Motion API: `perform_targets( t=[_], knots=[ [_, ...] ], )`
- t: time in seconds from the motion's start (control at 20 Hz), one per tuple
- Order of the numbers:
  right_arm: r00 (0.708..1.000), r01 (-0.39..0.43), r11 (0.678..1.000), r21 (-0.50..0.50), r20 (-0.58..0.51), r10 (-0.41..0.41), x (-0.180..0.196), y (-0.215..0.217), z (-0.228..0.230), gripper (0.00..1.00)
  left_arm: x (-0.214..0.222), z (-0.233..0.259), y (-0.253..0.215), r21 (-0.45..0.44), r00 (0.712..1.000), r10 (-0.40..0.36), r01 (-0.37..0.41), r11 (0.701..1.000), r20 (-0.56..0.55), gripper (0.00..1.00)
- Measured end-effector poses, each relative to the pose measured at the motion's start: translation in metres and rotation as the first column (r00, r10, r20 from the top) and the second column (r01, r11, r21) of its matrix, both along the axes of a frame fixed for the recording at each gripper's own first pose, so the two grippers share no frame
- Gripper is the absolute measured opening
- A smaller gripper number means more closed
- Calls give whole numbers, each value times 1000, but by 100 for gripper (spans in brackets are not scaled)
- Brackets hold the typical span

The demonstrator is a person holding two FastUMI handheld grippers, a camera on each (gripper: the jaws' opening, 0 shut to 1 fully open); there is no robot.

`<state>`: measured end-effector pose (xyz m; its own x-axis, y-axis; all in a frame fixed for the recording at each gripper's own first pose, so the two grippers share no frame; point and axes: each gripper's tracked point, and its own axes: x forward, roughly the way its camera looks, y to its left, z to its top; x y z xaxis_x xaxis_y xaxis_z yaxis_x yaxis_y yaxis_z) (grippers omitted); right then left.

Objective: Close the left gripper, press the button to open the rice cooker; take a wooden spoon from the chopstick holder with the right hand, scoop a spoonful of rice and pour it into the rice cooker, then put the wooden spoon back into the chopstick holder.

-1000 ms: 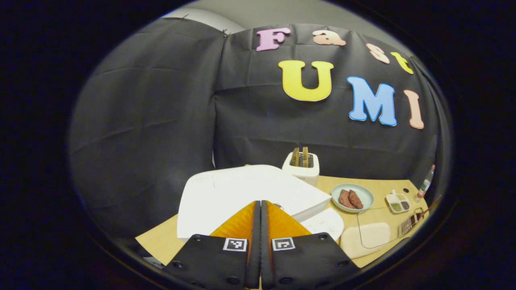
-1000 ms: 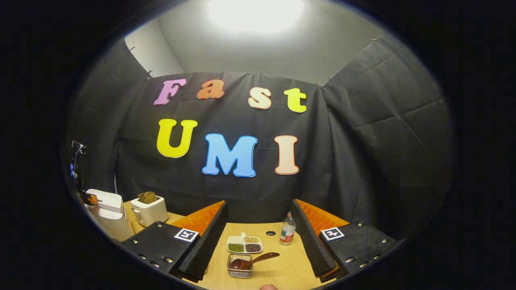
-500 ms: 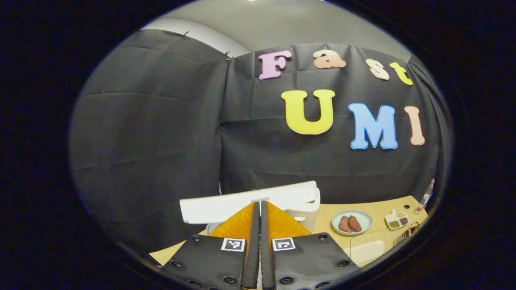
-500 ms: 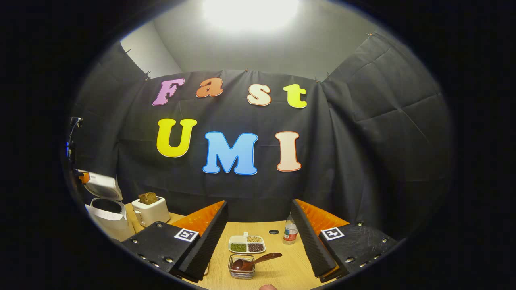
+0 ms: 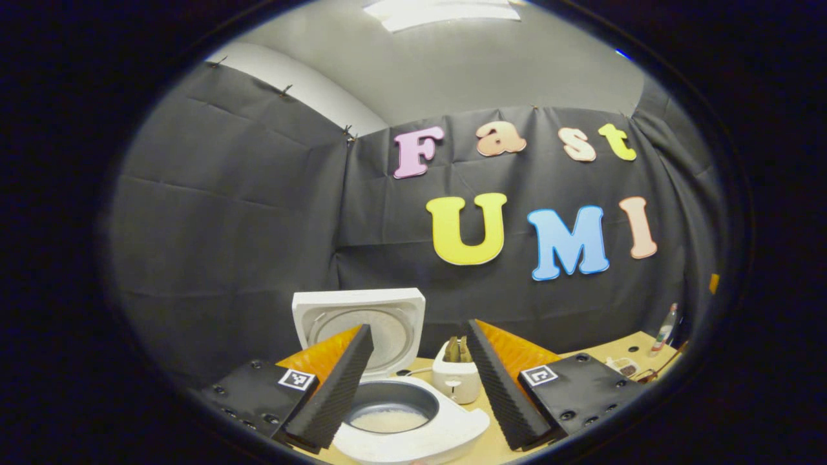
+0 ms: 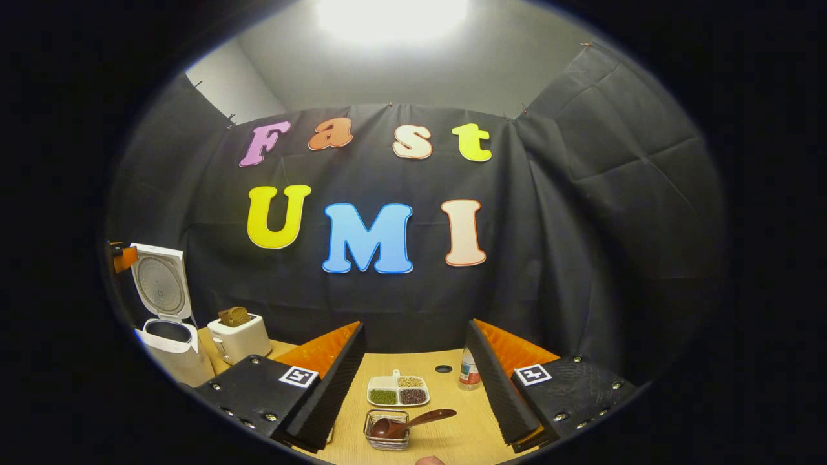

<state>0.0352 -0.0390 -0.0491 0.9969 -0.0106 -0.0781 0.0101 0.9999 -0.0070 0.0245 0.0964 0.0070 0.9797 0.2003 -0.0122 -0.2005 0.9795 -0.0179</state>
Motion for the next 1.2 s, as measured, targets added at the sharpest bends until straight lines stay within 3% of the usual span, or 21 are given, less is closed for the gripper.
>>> perform_targets(
  t=[0.05,0.55,1.0,1.05,1.15,1.2],
  knots=[
    [1000,3,1000,4,-10,-3,4,-2,-5,95,-3,5,-4,-4,1000,-3,3,1000,11,100],
    [984,39,992,122,-176,-17,24,-19,-90,96,-37,21,-8,9,1000,14,-15,1000,25,99],
    [924,128,952,278,-383,-13,27,-20,-176,98,-58,30,-5,49,999,38,-39,998,19,95],
    [916,134,948,289,-401,-7,28,-18,-184,98,-59,30,-5,51,999,40,-41,998,16,100],
    [903,140,943,303,-430,4,26,-14,-197,98,-63,29,-5,55,999,44,-45,997,11,100],
    [897,141,940,311,-441,12,24,-12,-201,98,-63,28,-5,57,999,46,-47,997,9,95]
  ],
)
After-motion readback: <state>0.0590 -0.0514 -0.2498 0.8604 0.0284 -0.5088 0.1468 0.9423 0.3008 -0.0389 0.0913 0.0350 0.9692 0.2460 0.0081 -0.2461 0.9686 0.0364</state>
